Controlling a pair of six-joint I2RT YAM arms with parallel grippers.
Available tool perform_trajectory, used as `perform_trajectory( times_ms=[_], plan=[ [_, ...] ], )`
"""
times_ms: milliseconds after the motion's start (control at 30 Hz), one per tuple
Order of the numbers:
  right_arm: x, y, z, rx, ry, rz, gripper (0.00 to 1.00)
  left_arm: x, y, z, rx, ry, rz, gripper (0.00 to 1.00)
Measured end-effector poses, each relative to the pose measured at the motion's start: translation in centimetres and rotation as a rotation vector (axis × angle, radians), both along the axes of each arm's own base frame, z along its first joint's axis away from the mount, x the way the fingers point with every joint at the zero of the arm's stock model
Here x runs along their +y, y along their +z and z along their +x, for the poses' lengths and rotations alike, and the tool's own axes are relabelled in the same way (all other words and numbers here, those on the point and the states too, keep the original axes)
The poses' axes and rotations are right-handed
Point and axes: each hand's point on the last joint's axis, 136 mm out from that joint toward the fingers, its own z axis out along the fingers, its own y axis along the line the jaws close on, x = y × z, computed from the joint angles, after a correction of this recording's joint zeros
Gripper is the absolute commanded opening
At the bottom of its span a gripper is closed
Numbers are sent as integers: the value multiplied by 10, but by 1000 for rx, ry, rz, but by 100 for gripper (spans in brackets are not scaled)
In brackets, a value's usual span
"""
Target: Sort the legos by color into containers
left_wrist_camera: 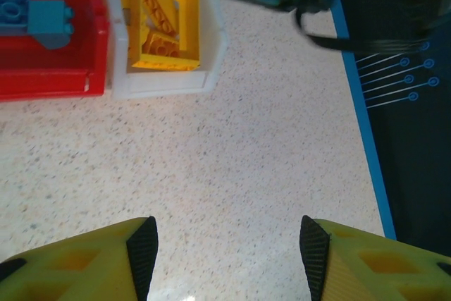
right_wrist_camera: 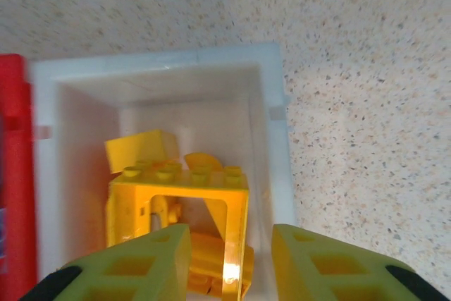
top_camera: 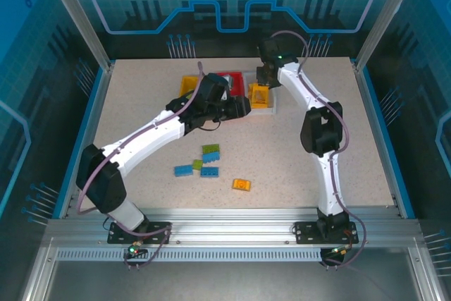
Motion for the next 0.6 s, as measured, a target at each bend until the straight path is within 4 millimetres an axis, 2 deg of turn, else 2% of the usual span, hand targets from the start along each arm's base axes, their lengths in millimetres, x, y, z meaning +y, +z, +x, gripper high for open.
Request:
perform_trajectory(
  times_ms=[67, 167, 233, 367, 467, 533, 600],
  plan=[
    [3, 26, -7, -44, 13, 9, 41, 8, -1, -8, 10, 9, 16, 60],
    [11, 77, -28, -143, 43, 26, 44, 25, -5, -23, 24, 24, 47, 61],
    [17, 113, -52, -217, 75, 50, 47, 36, -9, -34, 39, 32, 74, 62],
    [27, 160, -103, -336, 153, 91, 53, 58, -25, -57, 76, 21, 141, 64],
    [38, 167, -149, -376, 240, 113, 58, 75, -42, -71, 118, 3, 207, 65],
    [50, 159, -182, -374, 313, 133, 61, 86, -55, -79, 150, -6, 249, 68],
    [64, 142, -219, -346, 396, 158, 65, 94, -68, -86, 180, -23, 284, 70]
  ],
)
